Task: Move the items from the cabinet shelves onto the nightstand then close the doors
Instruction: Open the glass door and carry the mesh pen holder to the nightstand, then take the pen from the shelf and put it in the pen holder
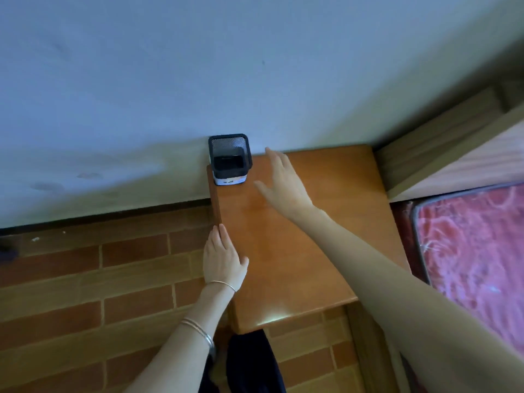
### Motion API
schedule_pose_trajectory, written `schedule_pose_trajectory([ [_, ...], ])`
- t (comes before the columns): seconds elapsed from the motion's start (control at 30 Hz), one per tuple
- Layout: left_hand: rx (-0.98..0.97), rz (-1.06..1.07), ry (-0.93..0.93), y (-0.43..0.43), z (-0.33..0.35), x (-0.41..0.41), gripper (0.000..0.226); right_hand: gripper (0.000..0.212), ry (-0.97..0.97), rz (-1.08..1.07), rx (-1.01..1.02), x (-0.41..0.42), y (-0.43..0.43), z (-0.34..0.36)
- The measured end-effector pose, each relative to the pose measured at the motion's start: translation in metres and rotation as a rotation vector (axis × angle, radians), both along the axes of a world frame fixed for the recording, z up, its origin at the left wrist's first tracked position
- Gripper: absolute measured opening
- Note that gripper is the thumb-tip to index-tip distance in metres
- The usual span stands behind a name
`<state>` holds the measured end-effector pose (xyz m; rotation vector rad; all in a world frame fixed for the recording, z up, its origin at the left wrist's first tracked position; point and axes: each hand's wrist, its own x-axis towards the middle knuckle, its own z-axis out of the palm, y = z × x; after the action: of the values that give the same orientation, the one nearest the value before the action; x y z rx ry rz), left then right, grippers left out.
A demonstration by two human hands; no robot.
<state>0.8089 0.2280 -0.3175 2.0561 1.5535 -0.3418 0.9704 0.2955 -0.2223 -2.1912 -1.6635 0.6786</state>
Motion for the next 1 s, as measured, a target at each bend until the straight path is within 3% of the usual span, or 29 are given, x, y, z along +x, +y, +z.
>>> schedule_pose_trajectory([
  [0.13,0.045,-0.312,0.064,0.03,0.073,-0.019,0.064,0.055,-0.146,0.002,0.06,0.009,-0.058,0.059],
  [0.27,0.184,-0.609,-0.035,0.036,0.172,-0.006,0.054,0.057,-0.317,-0.072,0.012,0.01,-0.138,0.126],
  [0.43,0.34,-0.879,-0.29,-0.007,0.284,0.036,0.051,0.06,-0.424,-0.285,-0.066,0.001,-0.254,0.208],
  [0.73,0.328,-1.558,-0.613,-0.196,0.408,0.083,0.05,0.06,-0.571,-0.825,-0.171,-0.081,-0.472,0.319],
  [1.0,0.25,-2.107,-0.839,-0.403,0.46,0.038,0.053,0.056,-0.543,-1.412,-0.333,-0.245,-0.654,0.369],
])
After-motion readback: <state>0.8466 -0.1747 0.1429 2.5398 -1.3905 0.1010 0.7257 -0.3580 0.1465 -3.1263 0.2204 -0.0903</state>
